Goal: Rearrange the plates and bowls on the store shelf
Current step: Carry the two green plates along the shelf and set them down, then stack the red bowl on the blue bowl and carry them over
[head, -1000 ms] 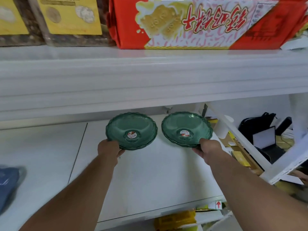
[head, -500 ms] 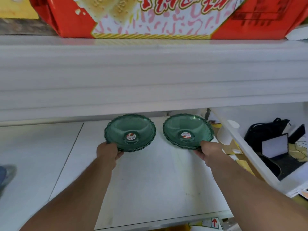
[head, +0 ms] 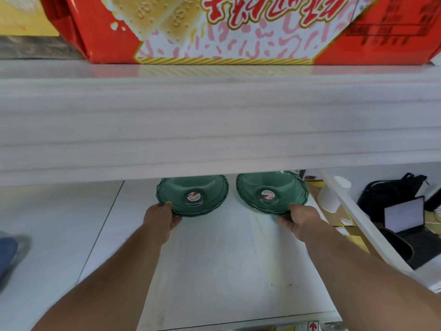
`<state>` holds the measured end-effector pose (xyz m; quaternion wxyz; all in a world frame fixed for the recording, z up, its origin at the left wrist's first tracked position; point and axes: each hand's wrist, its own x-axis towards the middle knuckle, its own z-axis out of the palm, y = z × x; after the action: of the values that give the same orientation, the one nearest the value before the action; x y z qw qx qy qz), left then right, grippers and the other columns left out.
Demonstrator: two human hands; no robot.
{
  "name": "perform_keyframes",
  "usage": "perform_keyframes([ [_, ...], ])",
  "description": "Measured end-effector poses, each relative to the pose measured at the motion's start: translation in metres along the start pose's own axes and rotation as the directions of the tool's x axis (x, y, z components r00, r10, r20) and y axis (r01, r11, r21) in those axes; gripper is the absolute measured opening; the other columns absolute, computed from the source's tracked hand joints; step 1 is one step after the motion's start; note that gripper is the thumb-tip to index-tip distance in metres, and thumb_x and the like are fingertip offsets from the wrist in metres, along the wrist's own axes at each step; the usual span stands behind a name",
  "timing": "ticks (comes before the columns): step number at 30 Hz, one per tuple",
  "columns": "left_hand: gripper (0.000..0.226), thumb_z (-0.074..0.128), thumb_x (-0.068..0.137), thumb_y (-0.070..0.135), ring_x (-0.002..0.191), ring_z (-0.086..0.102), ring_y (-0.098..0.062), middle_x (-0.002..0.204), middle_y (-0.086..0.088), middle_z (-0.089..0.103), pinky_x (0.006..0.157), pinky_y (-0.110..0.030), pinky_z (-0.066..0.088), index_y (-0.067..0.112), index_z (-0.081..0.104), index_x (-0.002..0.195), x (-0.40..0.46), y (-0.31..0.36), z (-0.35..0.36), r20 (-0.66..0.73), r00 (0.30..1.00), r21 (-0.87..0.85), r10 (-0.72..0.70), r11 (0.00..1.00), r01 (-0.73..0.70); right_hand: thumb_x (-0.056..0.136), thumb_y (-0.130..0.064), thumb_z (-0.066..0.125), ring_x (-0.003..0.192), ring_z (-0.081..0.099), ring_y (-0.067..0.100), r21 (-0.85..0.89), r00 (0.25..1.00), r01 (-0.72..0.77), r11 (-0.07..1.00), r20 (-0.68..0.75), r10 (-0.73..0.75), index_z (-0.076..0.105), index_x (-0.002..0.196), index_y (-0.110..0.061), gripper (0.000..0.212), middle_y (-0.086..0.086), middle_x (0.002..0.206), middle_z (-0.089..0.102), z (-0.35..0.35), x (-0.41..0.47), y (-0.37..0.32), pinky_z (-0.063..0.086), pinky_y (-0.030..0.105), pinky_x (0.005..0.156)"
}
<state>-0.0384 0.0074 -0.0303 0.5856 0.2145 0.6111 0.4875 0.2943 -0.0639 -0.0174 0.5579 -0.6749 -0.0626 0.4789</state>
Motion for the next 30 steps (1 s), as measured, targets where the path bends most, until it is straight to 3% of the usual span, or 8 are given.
perform_keyframes([
  [3, 0.017, 0.053, 0.100, 0.013, 0.098, 0.062, -0.026, 0.101, -0.012, 0.061, 0.085, -0.040, 0.055, 0.004, 0.055, 0.115, -0.002, 0.003, -0.003, 0.009, 0.999, 0.012, -0.038, 0.999, 0.038, 0.100, -0.017, 0.055, 0.097, 0.065, 0.029, 0.007, 0.999, -0.016, 1.000, -0.030, 0.016, 0.054, 0.129, -0.004, 0.032, 0.017, 0.123, 0.063, -0.002, -0.006, 0.001, 0.060, 0.037, 0.072],
  [7, 0.035, 0.057, 0.098, 0.014, 0.103, 0.055, -0.025, 0.105, -0.010, 0.055, 0.088, -0.040, 0.055, 0.005, 0.050, 0.132, -0.003, 0.008, -0.014, 0.015, 0.998, 0.140, -0.064, 0.988, 0.061, 0.100, -0.022, 0.054, 0.077, 0.059, 0.021, -0.040, 0.995, -0.039, 0.998, -0.096, 0.035, 0.054, 0.118, -0.007, 0.023, 0.013, 0.107, 0.057, -0.007, -0.024, 0.007, 0.057, 0.040, 0.093],
  [10, 0.054, 0.055, 0.097, 0.020, 0.090, 0.058, -0.017, 0.137, -0.010, 0.052, 0.077, -0.029, 0.055, 0.008, 0.040, 0.147, -0.007, 0.010, -0.029, 0.082, 0.997, 0.449, 0.006, 0.892, -0.042, 0.097, -0.024, 0.056, 0.079, 0.053, 0.026, -0.231, 0.985, 0.026, 0.973, -0.161, -0.064, 0.055, 0.089, -0.008, 0.018, 0.012, 0.095, 0.055, -0.007, -0.046, 0.017, 0.052, 0.036, 0.080],
  [12, 0.058, 0.055, 0.097, 0.024, 0.091, 0.059, -0.016, 0.144, -0.008, 0.048, 0.081, -0.024, 0.051, 0.009, 0.035, 0.150, -0.022, 0.015, -0.040, 0.127, 0.984, 0.673, 0.125, 0.718, -0.178, 0.094, -0.029, 0.053, 0.085, 0.051, 0.029, -0.494, 0.963, 0.135, 0.859, -0.138, -0.231, 0.053, 0.089, -0.007, 0.022, 0.012, 0.092, 0.055, -0.001, -0.063, 0.030, 0.043, 0.035, 0.077],
  [14, 0.063, 0.054, 0.097, 0.030, 0.124, 0.054, -0.027, 0.154, -0.011, 0.040, 0.102, -0.032, 0.045, 0.011, 0.031, 0.153, -0.032, 0.016, -0.053, 0.223, 0.955, 0.820, 0.195, 0.492, -0.292, 0.095, -0.036, 0.050, 0.106, 0.058, 0.035, -0.684, 0.940, 0.235, 0.691, -0.020, -0.340, 0.059, 0.114, -0.004, 0.038, 0.016, 0.116, 0.062, 0.009, -0.084, 0.044, 0.044, 0.037, 0.090],
  [16, 0.066, 0.051, 0.097, 0.036, 0.141, 0.039, -0.029, 0.160, -0.010, 0.031, 0.114, -0.037, 0.034, 0.014, 0.028, 0.155, -0.042, 0.020, -0.071, 0.312, 0.935, 0.885, 0.171, 0.307, -0.352, 0.097, -0.041, 0.050, 0.131, 0.050, 0.034, -0.761, 0.926, 0.318, 0.566, 0.122, -0.356, 0.048, 0.141, -0.007, 0.056, 0.012, 0.144, 0.054, 0.027, -0.110, 0.053, 0.038, 0.037, 0.106],
  [20, 0.068, 0.044, 0.096, 0.044, 0.147, 0.028, -0.027, 0.164, -0.003, 0.023, 0.119, -0.042, 0.027, 0.019, 0.024, 0.157, -0.057, 0.030, -0.109, 0.386, 0.912, 0.920, 0.140, 0.017, -0.392, 0.097, -0.048, 0.047, 0.139, 0.041, 0.031, -0.838, 0.865, 0.483, 0.252, 0.411, -0.288, 0.036, 0.150, -0.008, 0.068, 0.012, 0.151, 0.046, 0.070, -0.155, 0.070, 0.034, 0.037, 0.111],
  [30, 0.063, 0.038, 0.097, 0.047, 0.140, 0.037, -0.028, 0.156, -0.004, 0.036, 0.111, -0.043, 0.035, 0.019, 0.031, 0.153, -0.099, 0.044, -0.196, 0.226, 0.958, 0.962, 0.175, -0.195, -0.191, 0.096, -0.060, 0.034, 0.147, 0.026, 0.029, -0.615, 0.646, 0.720, -0.323, 0.763, -0.012, 0.028, 0.153, -0.013, 0.074, 0.007, 0.159, 0.032, 0.152, -0.218, 0.111, 0.028, 0.043, 0.117],
])
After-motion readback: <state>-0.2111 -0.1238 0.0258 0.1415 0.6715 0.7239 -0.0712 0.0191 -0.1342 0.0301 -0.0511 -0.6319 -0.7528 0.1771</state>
